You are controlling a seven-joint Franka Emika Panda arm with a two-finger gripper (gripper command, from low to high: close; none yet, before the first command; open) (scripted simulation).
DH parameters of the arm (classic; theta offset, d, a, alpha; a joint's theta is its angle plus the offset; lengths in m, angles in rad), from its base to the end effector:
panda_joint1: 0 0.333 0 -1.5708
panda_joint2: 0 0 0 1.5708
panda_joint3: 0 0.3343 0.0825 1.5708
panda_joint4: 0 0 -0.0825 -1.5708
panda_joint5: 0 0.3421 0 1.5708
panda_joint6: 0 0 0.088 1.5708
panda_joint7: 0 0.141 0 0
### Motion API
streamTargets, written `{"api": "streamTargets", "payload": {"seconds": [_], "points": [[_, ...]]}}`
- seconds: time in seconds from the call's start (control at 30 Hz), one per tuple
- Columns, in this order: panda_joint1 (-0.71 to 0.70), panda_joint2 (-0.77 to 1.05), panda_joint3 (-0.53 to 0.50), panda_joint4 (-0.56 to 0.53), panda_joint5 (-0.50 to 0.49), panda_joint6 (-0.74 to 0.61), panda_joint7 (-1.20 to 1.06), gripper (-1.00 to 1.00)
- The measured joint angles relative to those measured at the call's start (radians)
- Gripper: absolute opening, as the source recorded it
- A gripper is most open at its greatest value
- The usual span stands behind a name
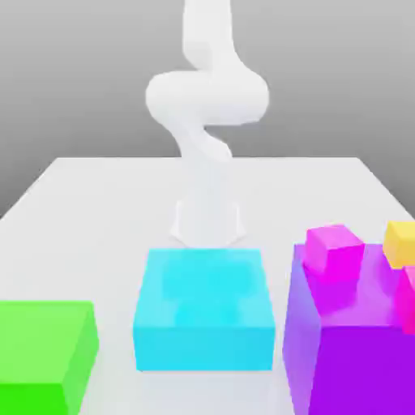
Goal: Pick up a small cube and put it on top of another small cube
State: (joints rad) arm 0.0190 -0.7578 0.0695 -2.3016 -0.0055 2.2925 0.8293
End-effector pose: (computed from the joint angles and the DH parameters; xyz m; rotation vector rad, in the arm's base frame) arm 0.3288 0.0393 0.6801 -2.5127 0.9732 -0.9830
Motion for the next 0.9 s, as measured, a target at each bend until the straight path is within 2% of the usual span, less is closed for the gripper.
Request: {"api": "streamTargets", "payload": {"seconds": [0.3,0.57,0.67,0.83,0.9], "points": [[0.016,0.304,0.362,-0.075,-0.099,0.084,0.274,0.00],[0.076,0.599,0.642,-0.145,-0.245,0.164,0.565,0.00],[0.071,0.714,0.667,-0.193,-0.290,0.234,0.677,0.00],[0.016,0.884,0.603,-0.326,-0.276,0.438,0.839,0.00],[0.029,0.933,0.572,-0.342,-0.300,0.484,0.889,0.00]]}}
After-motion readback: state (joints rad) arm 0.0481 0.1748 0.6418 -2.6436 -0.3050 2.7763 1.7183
